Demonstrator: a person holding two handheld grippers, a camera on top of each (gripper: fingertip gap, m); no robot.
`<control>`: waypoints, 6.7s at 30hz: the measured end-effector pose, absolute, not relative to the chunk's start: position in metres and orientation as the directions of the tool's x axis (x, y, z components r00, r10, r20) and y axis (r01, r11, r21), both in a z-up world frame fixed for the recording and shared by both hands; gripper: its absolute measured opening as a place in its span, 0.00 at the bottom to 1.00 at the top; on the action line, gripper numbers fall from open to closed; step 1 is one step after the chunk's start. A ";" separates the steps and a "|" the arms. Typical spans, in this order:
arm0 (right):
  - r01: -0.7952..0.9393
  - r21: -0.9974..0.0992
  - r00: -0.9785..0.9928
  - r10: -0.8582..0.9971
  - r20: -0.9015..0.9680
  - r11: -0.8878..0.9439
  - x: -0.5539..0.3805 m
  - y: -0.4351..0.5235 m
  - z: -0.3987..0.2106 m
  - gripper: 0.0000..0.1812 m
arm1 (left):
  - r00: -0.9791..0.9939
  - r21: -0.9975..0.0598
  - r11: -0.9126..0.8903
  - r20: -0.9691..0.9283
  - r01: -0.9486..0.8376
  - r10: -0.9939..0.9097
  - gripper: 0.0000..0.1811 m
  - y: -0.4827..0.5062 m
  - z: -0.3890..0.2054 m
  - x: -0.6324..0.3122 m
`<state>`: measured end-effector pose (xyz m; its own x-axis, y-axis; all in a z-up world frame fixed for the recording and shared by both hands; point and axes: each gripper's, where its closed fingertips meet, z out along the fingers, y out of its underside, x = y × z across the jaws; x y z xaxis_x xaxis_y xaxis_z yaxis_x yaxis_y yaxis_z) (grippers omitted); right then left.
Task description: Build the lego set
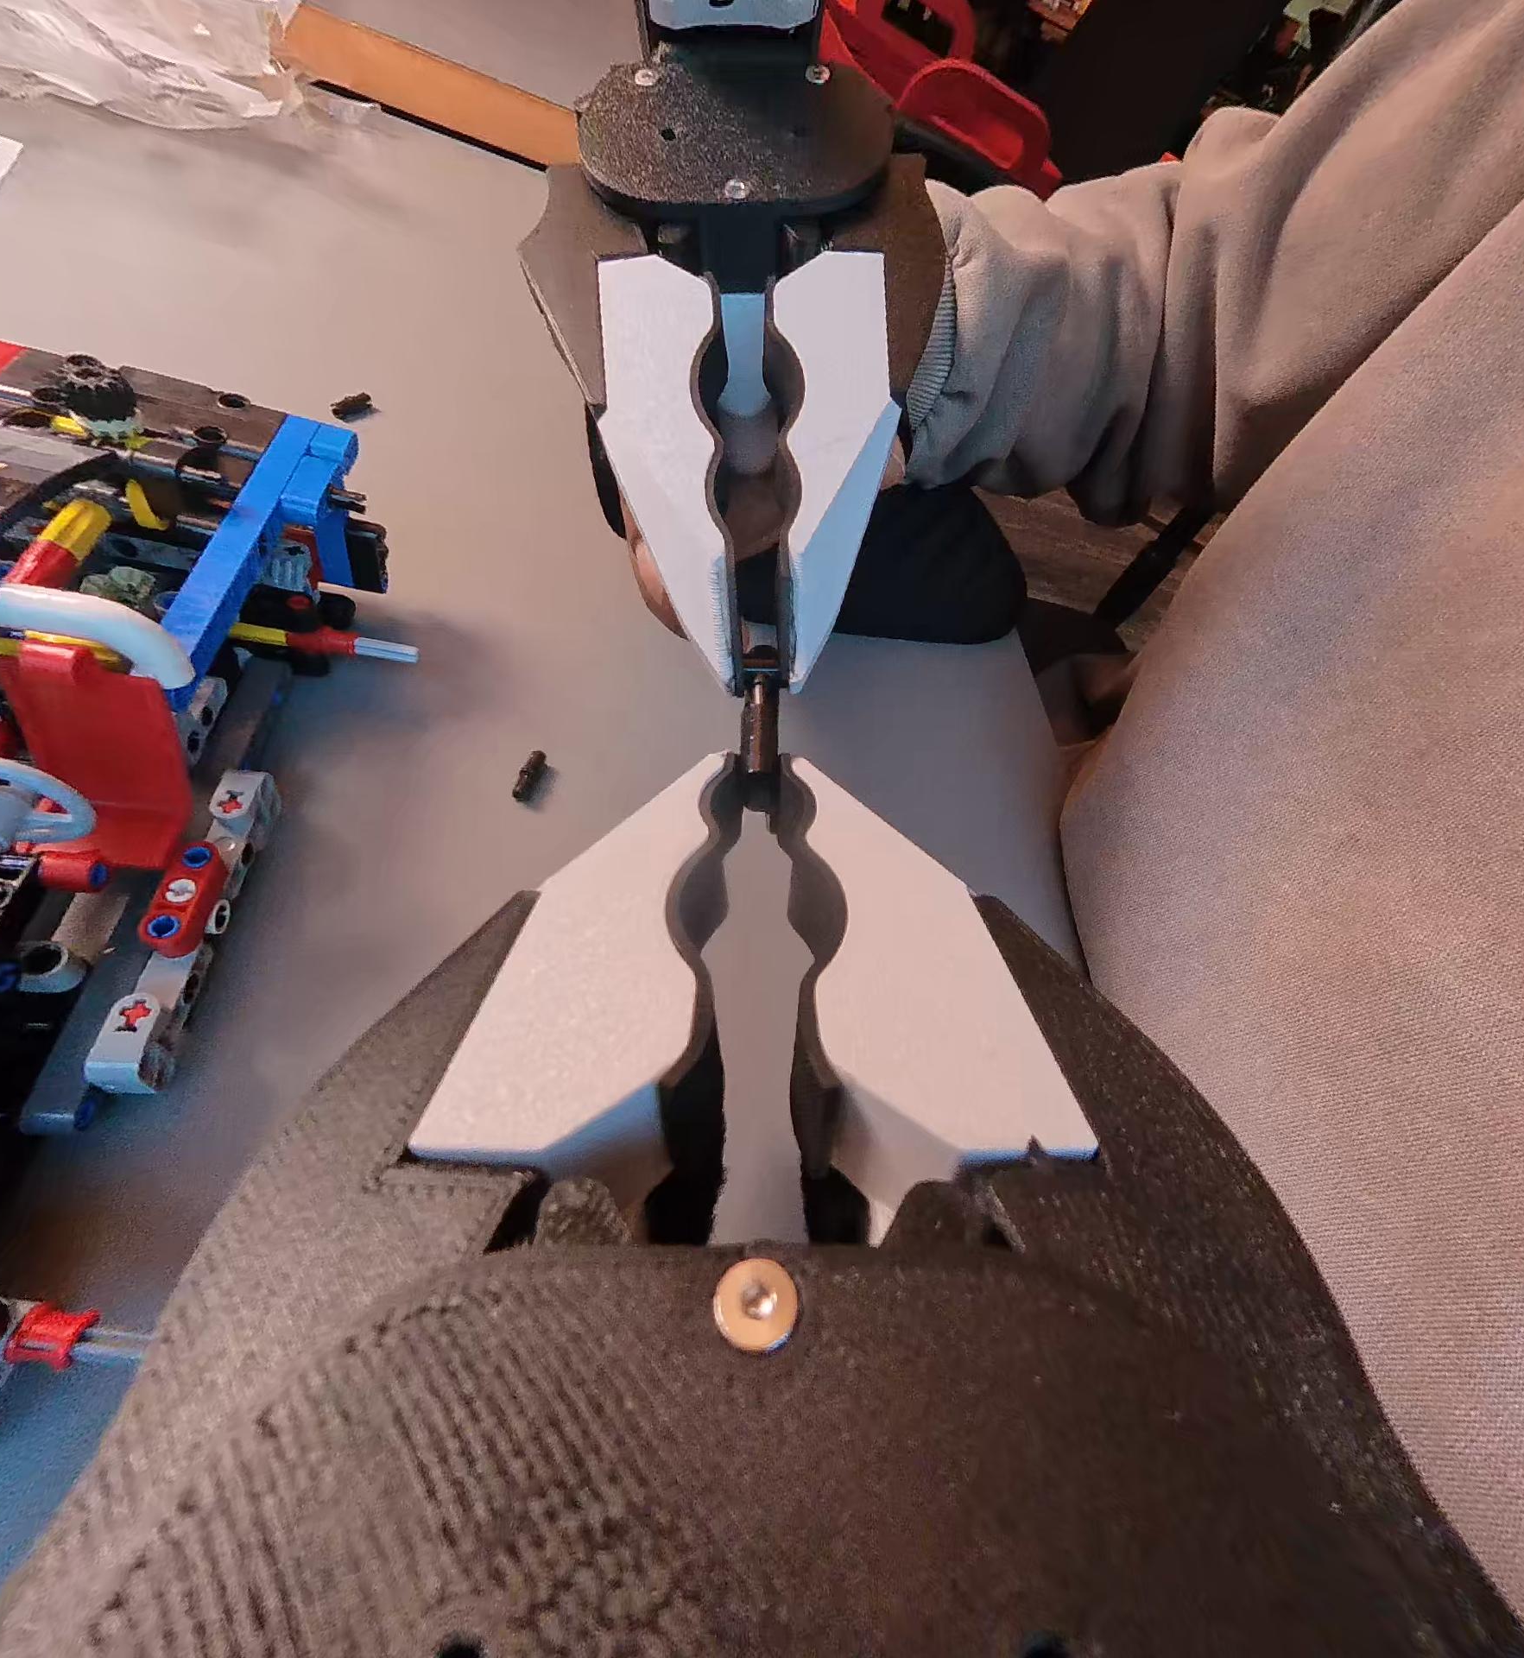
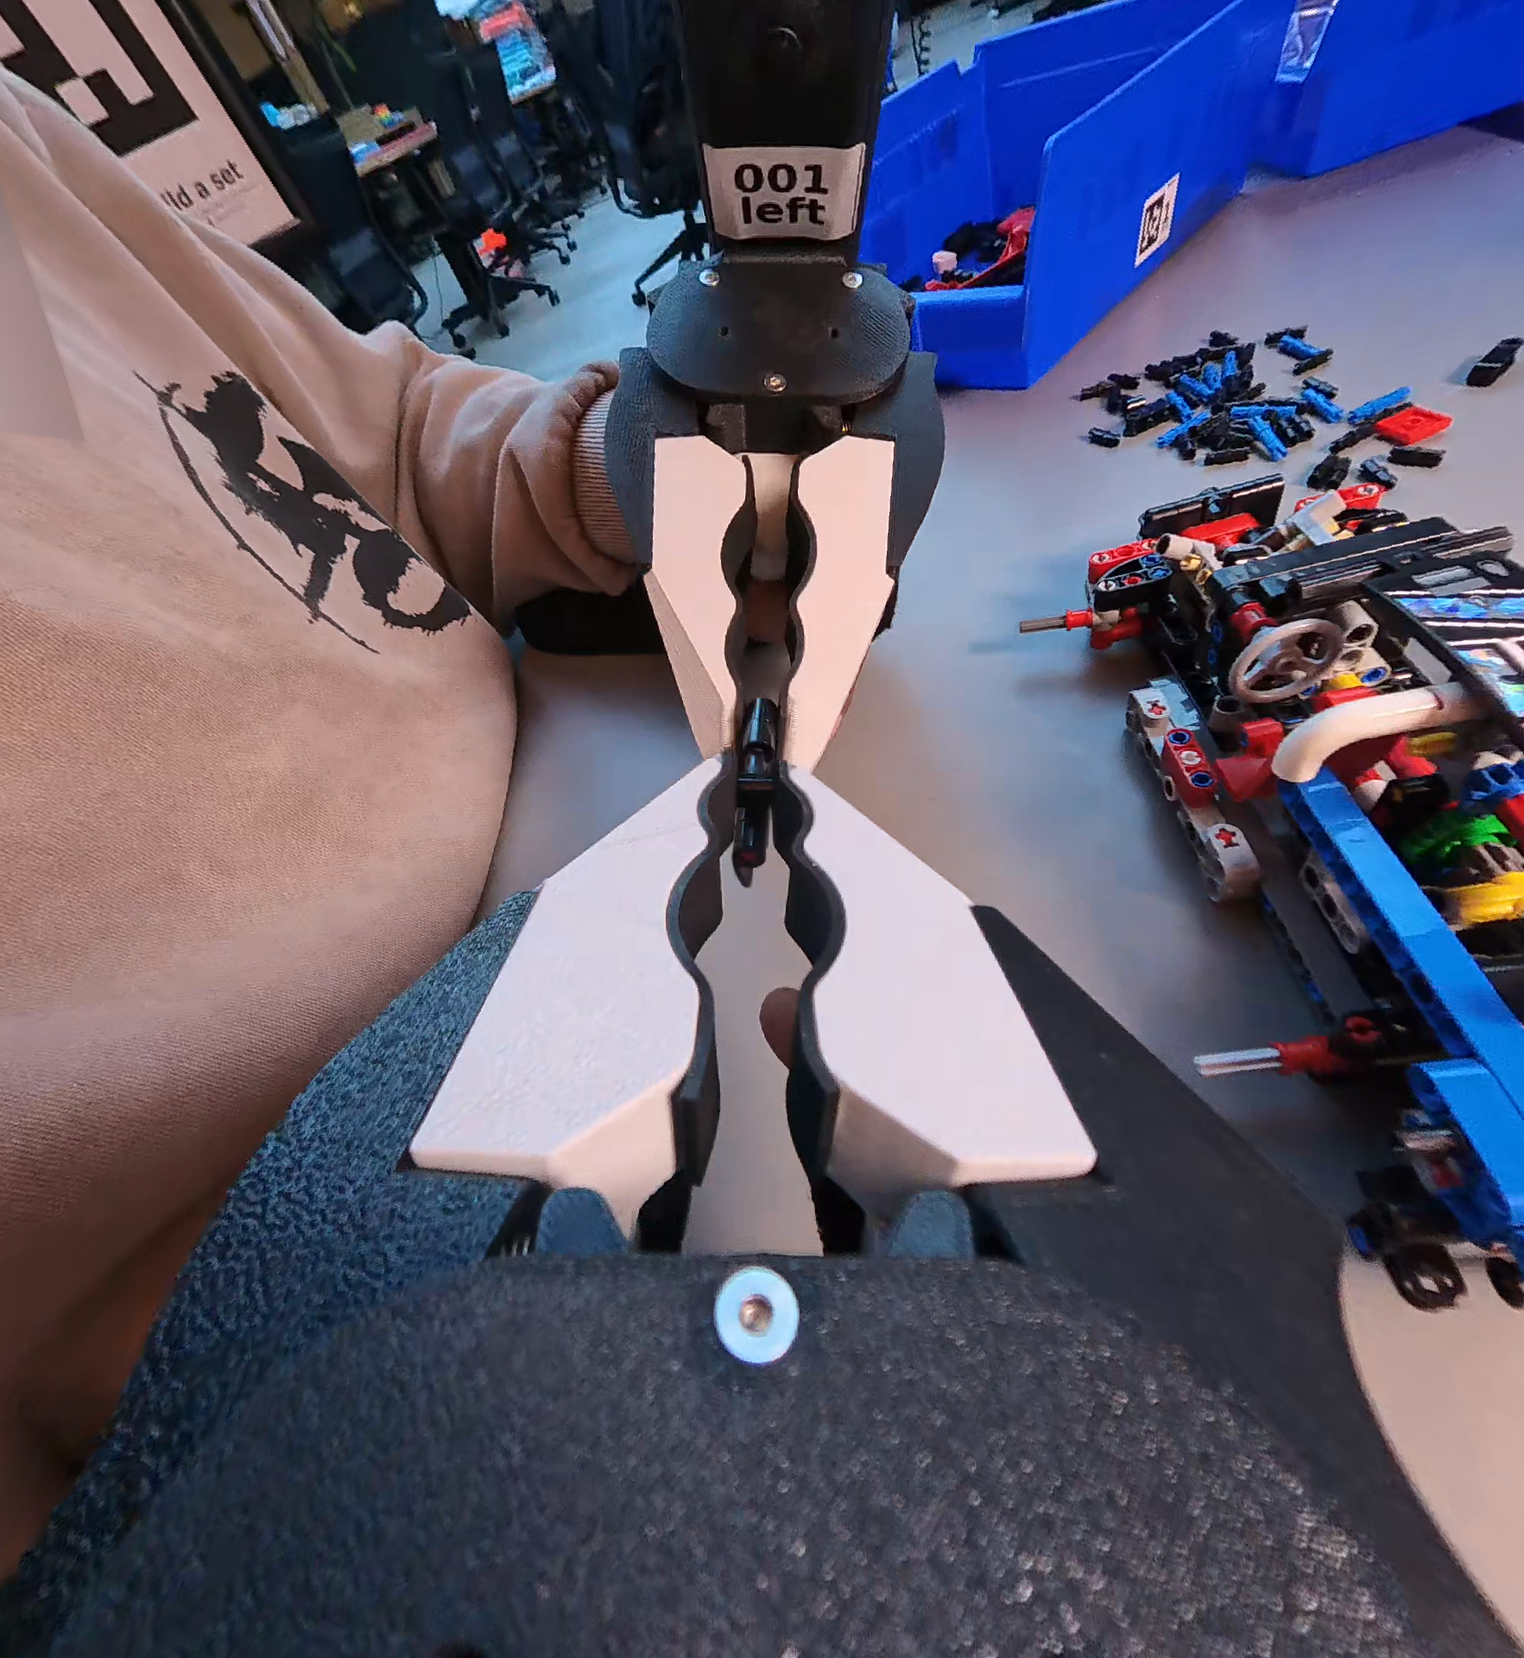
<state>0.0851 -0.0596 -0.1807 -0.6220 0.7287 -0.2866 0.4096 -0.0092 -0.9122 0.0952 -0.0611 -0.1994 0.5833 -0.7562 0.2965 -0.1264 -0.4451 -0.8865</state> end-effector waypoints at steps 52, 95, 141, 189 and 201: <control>0.353 -0.922 -0.504 0.798 -0.331 -0.159 0.074 -0.055 -0.135 0.03 | 0.694 -0.978 -0.165 0.029 -0.130 -0.719 0.03 -0.051 -0.157 0.084; 0.209 -0.952 -0.602 0.796 0.055 0.224 0.088 -0.076 -0.122 0.03 | 0.665 -0.961 0.079 -0.242 -0.266 -0.707 0.02 -0.063 -0.142 0.097; 0.194 -0.969 -0.576 0.817 0.013 0.152 0.089 -0.083 -0.082 0.03 | 0.635 -0.984 0.175 -0.158 -0.037 -0.756 0.03 -0.075 -0.110 0.097; 0.330 -0.808 -0.592 0.774 0.226 0.489 0.085 -0.074 -0.138 0.03 | 0.667 -0.929 -0.017 -0.253 -0.370 -0.701 0.03 -0.059 -0.160 0.096; 0.404 -0.806 -0.623 0.776 0.103 0.432 0.084 -0.070 -0.160 0.03 | 0.673 -0.909 -0.170 -0.146 -0.380 -0.725 0.02 -0.056 -0.184 0.098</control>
<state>0.0842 -0.0696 -0.1600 -0.6227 0.7756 0.1035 0.4041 0.4320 -0.8063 0.0976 -0.0557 -0.1840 0.6727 -0.7254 -0.1460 -0.3803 -0.1697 -0.9092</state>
